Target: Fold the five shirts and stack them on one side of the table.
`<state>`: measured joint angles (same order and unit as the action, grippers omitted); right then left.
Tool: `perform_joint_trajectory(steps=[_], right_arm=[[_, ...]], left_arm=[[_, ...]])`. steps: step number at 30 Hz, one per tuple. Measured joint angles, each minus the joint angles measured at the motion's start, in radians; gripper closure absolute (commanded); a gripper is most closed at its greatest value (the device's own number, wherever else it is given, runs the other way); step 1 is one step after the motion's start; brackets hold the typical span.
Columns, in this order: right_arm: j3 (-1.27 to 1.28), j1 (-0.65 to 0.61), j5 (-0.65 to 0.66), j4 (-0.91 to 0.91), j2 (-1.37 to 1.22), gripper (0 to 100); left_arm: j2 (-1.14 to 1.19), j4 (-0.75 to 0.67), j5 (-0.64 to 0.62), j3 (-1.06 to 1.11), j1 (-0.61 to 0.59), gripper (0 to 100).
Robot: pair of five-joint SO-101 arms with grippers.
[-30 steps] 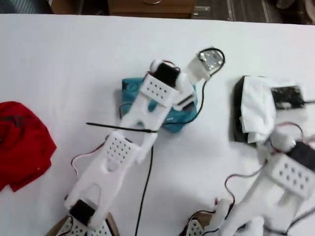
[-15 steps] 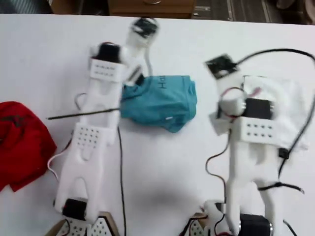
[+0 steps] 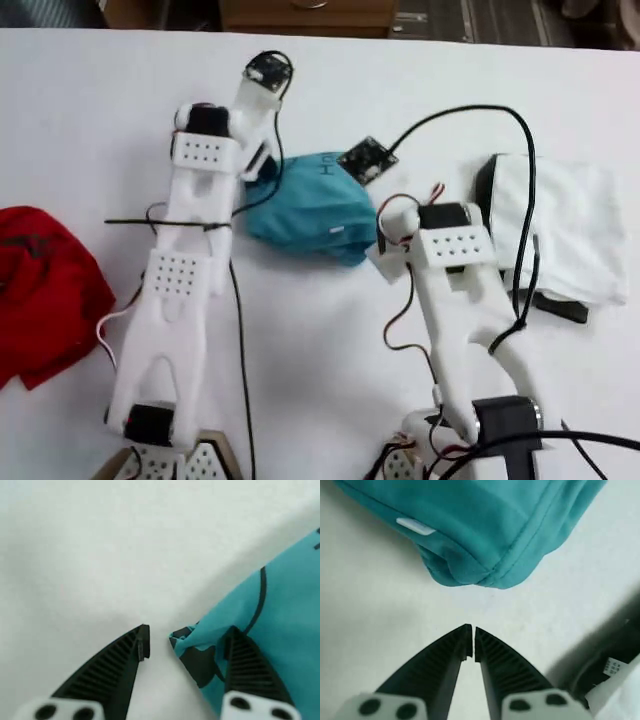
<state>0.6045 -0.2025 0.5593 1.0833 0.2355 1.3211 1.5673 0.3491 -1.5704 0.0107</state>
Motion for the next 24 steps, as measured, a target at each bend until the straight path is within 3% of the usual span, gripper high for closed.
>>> perform_joint_trajectory(steps=[10,24], right_arm=[[0.037,0.026,0.055,-0.035,-0.003,97.5],[-0.109,0.023,0.005,-0.012,0.048,97.4]], left_arm=[[0.000,0.011,0.000,-0.023,-0.003,74],[-0.160,0.201,-0.003,-0.057,-0.069,74]])
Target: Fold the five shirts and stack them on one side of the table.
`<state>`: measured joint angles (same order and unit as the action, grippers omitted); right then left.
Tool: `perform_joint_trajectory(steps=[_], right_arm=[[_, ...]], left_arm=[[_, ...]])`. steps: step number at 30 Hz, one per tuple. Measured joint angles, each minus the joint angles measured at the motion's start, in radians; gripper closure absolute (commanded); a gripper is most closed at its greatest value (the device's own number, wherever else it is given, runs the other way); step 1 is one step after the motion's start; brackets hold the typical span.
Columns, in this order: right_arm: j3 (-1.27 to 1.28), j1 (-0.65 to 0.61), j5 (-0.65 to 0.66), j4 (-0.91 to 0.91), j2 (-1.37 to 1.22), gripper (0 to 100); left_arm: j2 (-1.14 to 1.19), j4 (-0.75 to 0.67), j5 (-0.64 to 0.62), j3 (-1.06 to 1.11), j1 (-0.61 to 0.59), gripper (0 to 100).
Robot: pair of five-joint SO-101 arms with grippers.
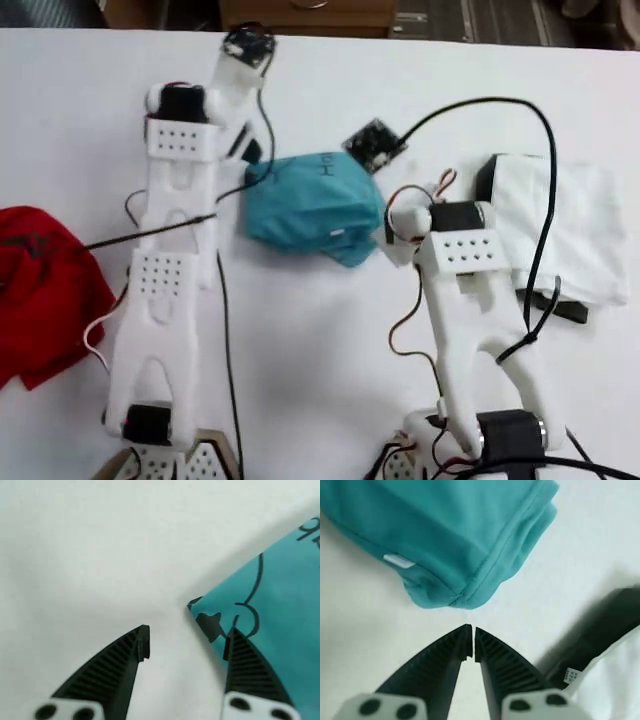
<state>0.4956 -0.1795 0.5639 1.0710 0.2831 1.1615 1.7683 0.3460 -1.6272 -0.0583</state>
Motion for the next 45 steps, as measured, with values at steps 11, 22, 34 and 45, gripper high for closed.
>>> perform_joint_trajectory(steps=[11,22,34,45], right_arm=[[-0.810,-0.167,0.107,0.417,-0.532,82.4],[-1.169,-0.232,0.241,0.605,-1.011,84.4],[-1.267,-0.212,0.281,0.621,-0.908,84.2],[-1.318,-0.193,0.290,0.396,-0.931,84.1]], left_arm=[[0.000,0.002,-0.057,0.000,-0.209,74],[0.000,0.002,-0.060,0.000,-0.213,74],[0.000,0.002,-0.060,0.026,-0.241,74],[0.000,0.002,-0.060,0.097,-0.249,74]])
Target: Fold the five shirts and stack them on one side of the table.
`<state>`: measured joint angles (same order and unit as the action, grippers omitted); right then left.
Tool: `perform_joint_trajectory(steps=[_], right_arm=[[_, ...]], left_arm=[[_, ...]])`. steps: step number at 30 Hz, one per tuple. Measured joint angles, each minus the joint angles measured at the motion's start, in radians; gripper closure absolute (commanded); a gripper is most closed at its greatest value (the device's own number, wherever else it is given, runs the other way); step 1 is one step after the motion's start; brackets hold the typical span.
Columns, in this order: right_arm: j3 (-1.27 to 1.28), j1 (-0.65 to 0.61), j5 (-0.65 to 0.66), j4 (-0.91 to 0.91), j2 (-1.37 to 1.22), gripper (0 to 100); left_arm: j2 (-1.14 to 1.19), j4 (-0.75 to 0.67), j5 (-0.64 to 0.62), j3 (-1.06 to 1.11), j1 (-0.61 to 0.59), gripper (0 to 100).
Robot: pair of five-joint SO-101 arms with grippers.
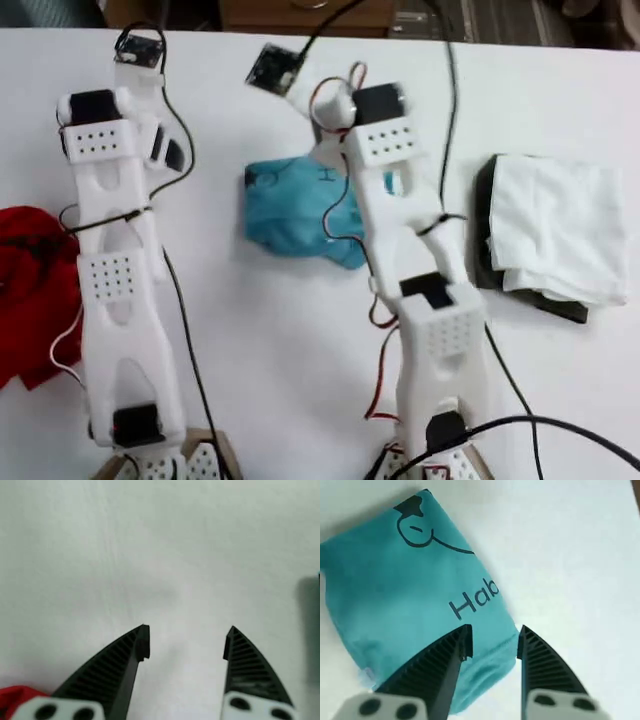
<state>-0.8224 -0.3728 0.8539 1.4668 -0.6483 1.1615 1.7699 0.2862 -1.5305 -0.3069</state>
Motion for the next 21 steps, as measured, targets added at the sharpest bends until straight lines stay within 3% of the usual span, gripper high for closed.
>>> perform_joint_trajectory(steps=[11,21], right_arm=[[0.002,-0.005,0.038,-0.157,-0.230,84.0],[-0.035,-0.012,0.212,-0.135,-0.338,84.0]], left_arm=[[0.000,0.000,0.000,0.000,0.000,74],[0.000,0.000,0.000,0.000,0.000,74]])
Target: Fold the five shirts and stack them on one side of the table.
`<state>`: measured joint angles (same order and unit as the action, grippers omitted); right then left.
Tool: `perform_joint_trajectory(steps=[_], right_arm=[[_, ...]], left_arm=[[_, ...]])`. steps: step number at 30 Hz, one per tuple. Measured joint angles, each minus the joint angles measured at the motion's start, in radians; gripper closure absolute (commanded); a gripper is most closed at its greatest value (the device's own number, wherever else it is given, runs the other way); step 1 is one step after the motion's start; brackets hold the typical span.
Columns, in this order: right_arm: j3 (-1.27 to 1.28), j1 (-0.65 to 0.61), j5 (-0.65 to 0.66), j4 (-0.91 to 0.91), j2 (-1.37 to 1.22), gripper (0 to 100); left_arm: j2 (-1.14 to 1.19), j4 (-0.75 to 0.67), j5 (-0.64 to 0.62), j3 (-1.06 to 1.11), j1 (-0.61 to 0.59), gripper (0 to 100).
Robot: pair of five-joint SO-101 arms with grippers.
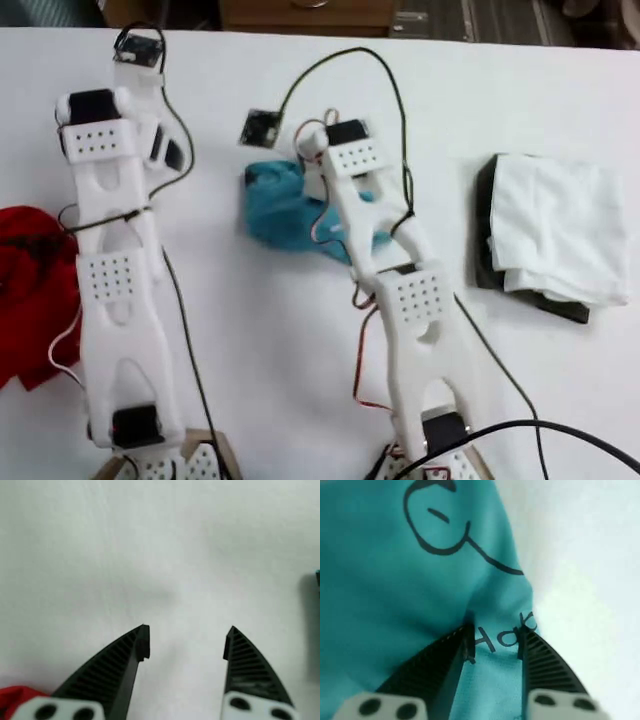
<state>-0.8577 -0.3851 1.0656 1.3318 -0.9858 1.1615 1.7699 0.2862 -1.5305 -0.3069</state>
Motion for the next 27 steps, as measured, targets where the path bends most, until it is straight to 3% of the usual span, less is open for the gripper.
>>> perform_joint_trajectory(steps=[6,10,19,27], right_arm=[[-0.003,-0.043,0.173,0.253,-0.003,85.2],[-0.003,-0.048,0.198,0.321,-0.003,98.8],[0.011,0.029,0.130,0.344,0.026,97.5],[0.118,0.098,0.012,0.362,0.275,97.0]], left_arm=[[0.000,0.000,0.000,0.000,0.000,74],[0.000,0.000,0.000,0.000,0.000,74],[0.000,0.000,-0.028,0.000,0.000,74],[0.000,0.000,-0.028,0.000,0.000,74]])
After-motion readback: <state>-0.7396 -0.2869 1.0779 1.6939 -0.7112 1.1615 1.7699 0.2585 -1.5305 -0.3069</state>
